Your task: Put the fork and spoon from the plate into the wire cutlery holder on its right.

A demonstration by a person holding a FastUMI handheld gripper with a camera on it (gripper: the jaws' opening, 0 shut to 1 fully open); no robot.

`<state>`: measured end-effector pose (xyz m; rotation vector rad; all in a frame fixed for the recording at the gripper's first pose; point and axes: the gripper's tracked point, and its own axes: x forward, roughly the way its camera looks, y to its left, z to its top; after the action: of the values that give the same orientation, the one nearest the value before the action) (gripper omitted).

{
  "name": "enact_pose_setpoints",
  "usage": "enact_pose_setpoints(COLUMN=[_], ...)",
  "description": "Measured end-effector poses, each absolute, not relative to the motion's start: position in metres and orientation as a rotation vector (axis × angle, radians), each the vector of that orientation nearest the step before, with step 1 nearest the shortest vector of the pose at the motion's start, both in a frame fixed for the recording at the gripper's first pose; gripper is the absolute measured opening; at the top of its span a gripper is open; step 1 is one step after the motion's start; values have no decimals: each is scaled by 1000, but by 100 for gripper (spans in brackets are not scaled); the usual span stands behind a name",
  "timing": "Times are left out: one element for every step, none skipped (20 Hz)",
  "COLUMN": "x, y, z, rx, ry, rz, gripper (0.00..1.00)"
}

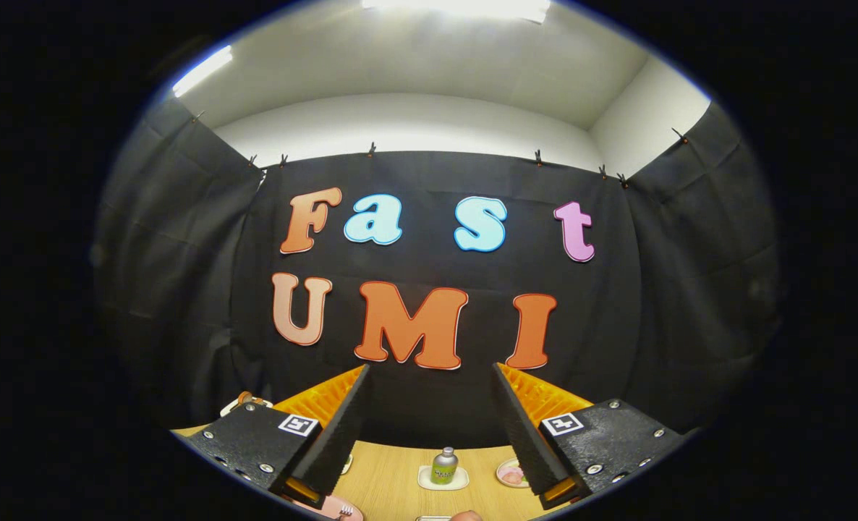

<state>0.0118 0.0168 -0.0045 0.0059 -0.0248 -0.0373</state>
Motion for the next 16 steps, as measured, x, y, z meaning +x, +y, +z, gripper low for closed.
enact_pose_setpoints(x=[11, 12, 14, 15, 16, 15, 15, 15, 15, 15, 14, 13, 10, 9, 7, 6], y=[22, 29, 32, 37, 43, 51, 57, 62, 66, 73, 80, 88, 95, 100, 104, 112], z=[-8, -11, -17, -23, -30, -38, -47, -57, -68, -80, -94, -109, -125, -141, -154, -168], rx=[12, 16, 21, 28, 33, 39, 43, 47, 48, 50, 51, 50, 48, 45, 53, 69], ry=[-26, -28, -21, -12, 4, 25, 48, 73, 100, 131, 167, 207, 251, 297, 335, 368], rz=[-32, -26, -27, -28, -21, -10, 0, 7, 9, 19, 30, 46, 61, 67, 68, 77], gripper=[96, 96, 96, 96, 96, 96, 96, 97, 97, 96, 96, 97, 97, 97, 97, 97])
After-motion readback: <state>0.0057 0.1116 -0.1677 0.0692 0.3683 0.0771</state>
